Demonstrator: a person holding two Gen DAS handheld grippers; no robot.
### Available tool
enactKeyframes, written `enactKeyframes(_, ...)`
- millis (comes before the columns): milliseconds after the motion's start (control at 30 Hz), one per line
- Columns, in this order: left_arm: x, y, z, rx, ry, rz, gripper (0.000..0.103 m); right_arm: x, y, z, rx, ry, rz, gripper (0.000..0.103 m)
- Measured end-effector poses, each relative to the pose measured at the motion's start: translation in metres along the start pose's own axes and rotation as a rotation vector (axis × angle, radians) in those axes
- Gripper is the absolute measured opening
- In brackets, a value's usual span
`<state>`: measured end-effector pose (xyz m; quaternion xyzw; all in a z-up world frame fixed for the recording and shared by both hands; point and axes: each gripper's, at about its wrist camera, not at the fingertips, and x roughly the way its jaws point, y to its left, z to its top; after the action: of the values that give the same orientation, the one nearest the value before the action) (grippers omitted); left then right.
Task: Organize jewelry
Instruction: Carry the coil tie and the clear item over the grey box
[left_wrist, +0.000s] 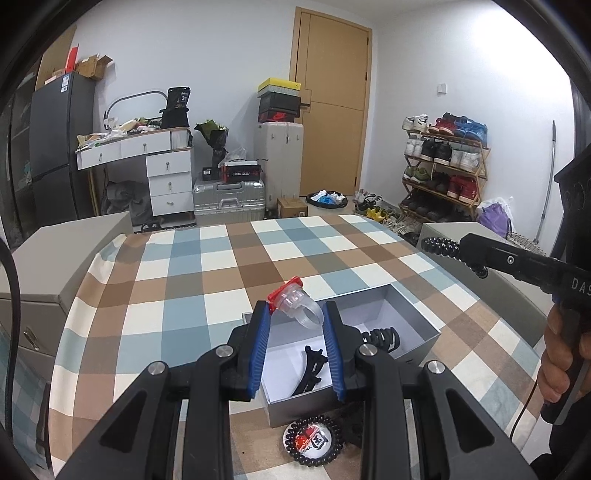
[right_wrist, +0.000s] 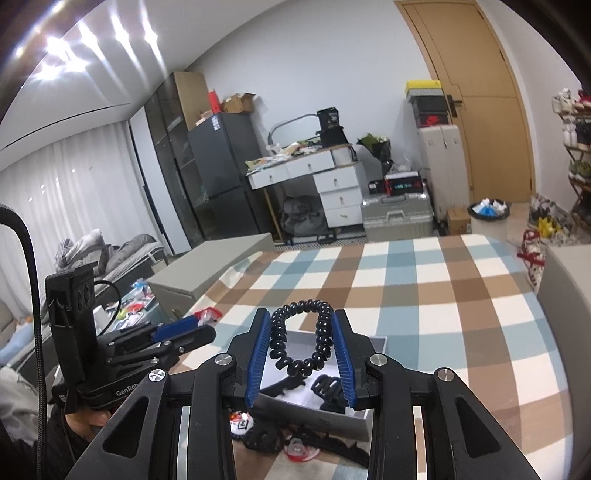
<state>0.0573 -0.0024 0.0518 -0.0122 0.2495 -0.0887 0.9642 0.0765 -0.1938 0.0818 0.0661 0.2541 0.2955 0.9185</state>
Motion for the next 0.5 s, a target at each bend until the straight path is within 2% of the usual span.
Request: enactKeyframes(500, 0.02, 0.001, -0.013, 0.016, 0.065, -0.001, 0.023, 0.03, -0.013, -0.018, 0.069, 0.084, 0.023, 0.033)
